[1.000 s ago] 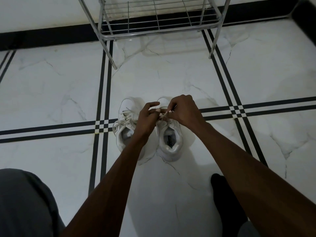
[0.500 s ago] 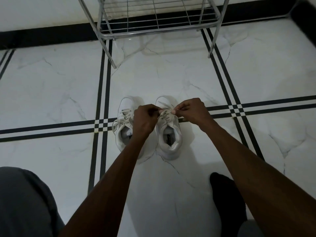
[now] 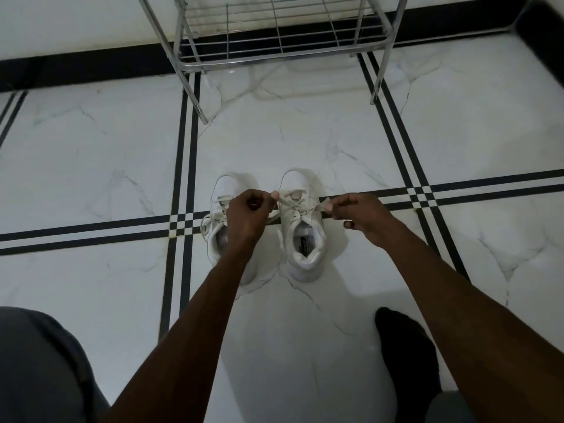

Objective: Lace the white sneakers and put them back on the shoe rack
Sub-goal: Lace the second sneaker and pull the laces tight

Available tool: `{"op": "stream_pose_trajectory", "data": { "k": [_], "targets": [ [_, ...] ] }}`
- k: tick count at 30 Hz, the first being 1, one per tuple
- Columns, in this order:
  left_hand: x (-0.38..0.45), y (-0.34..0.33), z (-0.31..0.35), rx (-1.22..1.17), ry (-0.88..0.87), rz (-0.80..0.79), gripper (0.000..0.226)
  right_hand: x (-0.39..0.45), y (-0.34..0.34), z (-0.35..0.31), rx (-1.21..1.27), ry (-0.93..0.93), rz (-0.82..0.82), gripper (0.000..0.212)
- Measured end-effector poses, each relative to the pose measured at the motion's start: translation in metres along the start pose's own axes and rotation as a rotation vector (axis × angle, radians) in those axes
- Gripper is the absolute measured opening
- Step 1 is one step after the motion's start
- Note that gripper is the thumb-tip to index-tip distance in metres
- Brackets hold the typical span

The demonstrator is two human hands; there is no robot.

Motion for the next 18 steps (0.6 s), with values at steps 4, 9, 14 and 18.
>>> {"op": "stream_pose_trajectory", "data": {
  "k": [4, 9, 14, 18],
  "targets": [
    [-0.002, 0.0, 0.003, 0.183, -0.086, 0.064, 0.038, -0.001, -0.001, -0.008, -0.161, 0.114, 0.031, 0.022],
    [0.0, 0.005, 0.0, 0.499, -0.238, 0.115, 0.027, 0.006, 0.002, -0.008, -0.299, 0.185, 0.101, 0.011],
    [-0.003, 0.006, -0.007, 0.735, -0.298, 0.102, 0.01, 0.008, 0.006, -0.006, -0.501, 0.26, 0.201, 0.014],
    [-0.005, 0.006, -0.009, 0.778, -0.317, 0.079, 0.004, 0.008, 0.006, -0.002, -0.546, 0.329, 0.235, 0.012]
  ]
}}
Point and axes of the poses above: each hand's wrist, its own x-axis towards the middle knuckle, its own y-axis out of the back of the hand, z = x × y, the point moved 1 cm from there along x, towards the middle knuckle, and after that the axes turned 15 degrees about x, right-handed, at the moved point
